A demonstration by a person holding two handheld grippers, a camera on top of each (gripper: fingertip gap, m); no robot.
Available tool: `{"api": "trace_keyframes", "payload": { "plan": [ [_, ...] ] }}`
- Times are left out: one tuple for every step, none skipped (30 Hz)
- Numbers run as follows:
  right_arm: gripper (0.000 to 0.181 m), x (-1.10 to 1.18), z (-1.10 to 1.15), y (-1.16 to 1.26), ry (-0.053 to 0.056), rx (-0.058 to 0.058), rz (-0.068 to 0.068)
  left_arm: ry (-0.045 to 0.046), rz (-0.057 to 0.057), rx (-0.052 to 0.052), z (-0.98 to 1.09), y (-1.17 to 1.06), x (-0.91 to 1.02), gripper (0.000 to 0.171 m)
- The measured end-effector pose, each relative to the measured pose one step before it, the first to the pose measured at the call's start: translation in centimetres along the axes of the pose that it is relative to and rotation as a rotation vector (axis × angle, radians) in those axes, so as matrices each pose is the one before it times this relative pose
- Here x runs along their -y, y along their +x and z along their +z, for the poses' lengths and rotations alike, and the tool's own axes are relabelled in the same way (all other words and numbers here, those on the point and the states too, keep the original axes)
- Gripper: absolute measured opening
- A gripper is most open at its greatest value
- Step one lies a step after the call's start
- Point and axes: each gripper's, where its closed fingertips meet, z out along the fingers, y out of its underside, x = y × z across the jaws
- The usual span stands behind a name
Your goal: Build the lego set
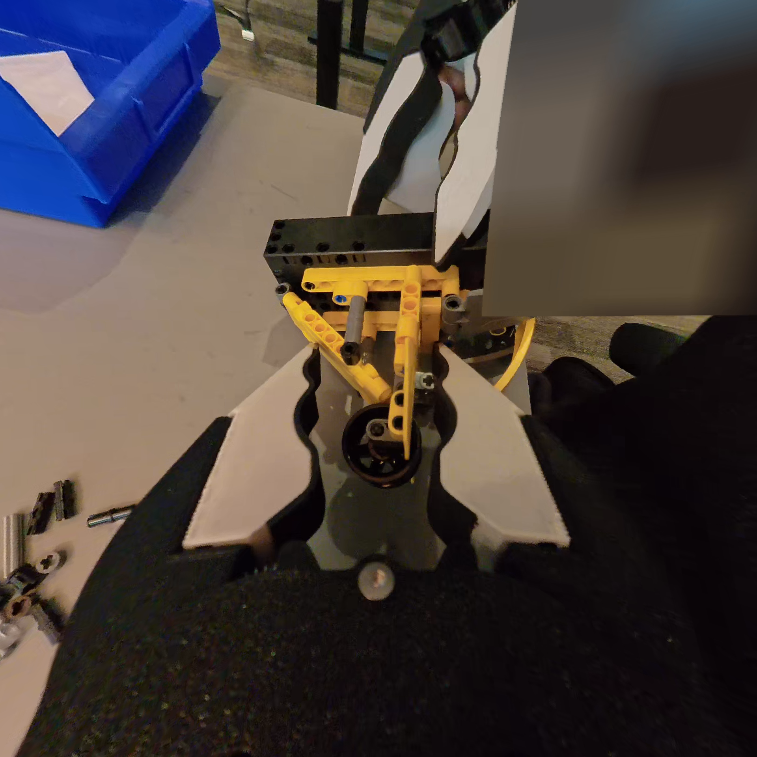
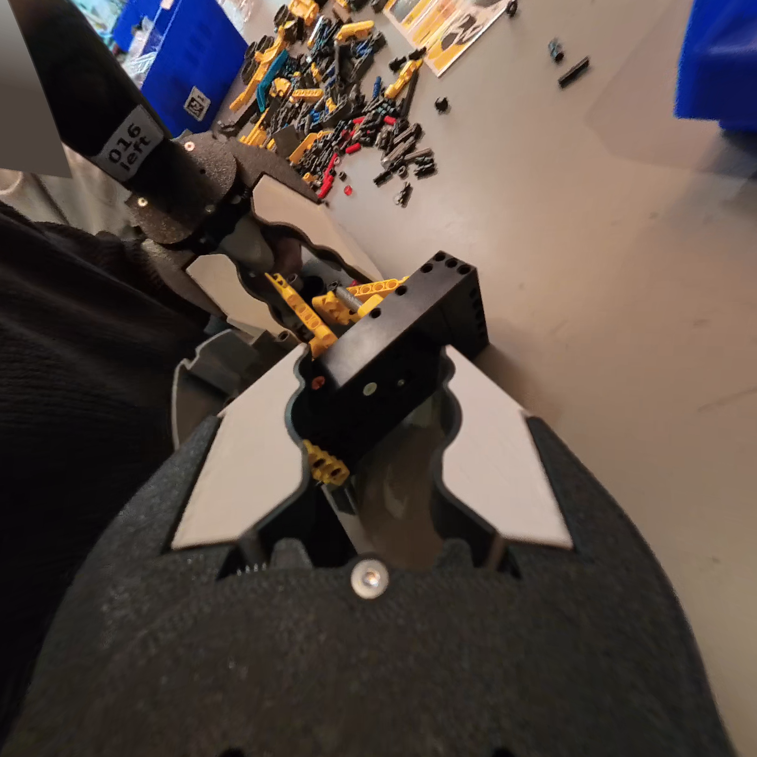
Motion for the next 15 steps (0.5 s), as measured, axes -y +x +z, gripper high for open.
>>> {"api": "trace_keyframes", "payload": {
  "plan": [
    [0.061,0.098,-0.255,0.079,0.0146,-0.0306,-0.0165,0.00537,0.0084,0.0057,-0.124,0.005,0.055,0.054],
    [0.061,0.083,-0.379,0.161,0.0139,-0.0375,-0.0157,0.00679,0.0084,0.0020,-0.189,0.039,0.096,0.054],
    [0.062,0.111,-0.531,0.248,0.0164,-0.0457,-0.0167,0.00760,0.0046,0.0048,-0.263,-0.027,0.110,0.055],
    [0.062,0.117,-0.651,0.307,0.0199,-0.0522,-0.0171,0.00918,0.0008,0.0079,-0.327,-0.101,0.127,0.056],
    [0.062,0.137,-0.741,0.278,0.0226,-0.0531,-0.0173,0.01159,0.0013,0.0085,-0.391,-0.113,0.131,0.056],
    [0.062,0.196,-0.810,0.206,0.0289,-0.0526,-0.0192,0.01298,0.0029,0.0097,-0.456,-0.116,0.122,0.057],
    [0.062,0.280,-0.861,0.092,0.0377,-0.0519,-0.0224,0.01375,0.0042,0.0097,-0.484,-0.066,0.102,0.057],
    [0.062,0.323,-0.846,-0.097,0.0417,-0.0473,-0.0273,0.01563,0.0069,0.0070,-0.488,0.004,0.063,0.056],
    [0.061,0.308,-0.787,-0.394,0.0436,-0.0393,-0.0342,0.01503,0.0076,0.0029,-0.474,0.097,-0.009,0.056],
    [0.057,0.317,-0.662,-0.621,0.0470,-0.0368,-0.0409,0.00836,0.0041,0.0009,-0.400,0.145,-0.135,0.056],
    [0.056,0.263,-0.530,-0.844,0.0451,-0.0345,-0.0503,0.00218,0.0019,-0.0013,-0.309,0.222,-0.225,0.056],
    [0.055,0.030,-0.357,-1.005,0.0305,-0.0354,-0.0619,-0.00020,0.0027,-0.0037,-0.208,0.307,-0.266,0.056],
    [0.053,-0.287,-0.235,-0.713,0.0048,-0.0579,-0.0693,-0.00100,0.0049,-0.0022,-0.098,0.323,-0.231,0.056],
    [0.053,-0.520,-0.191,-0.417,-0.0154,-0.0740,-0.0757,0.00376,0.0087,0.0042,-0.051,0.253,-0.040,0.055],
    [0.051,-0.477,-0.185,-0.410,-0.0151,-0.0673,-0.0770,0.00638,0.0170,-0.0044,-0.049,0.386,0.074,0.055]
  ]
}}
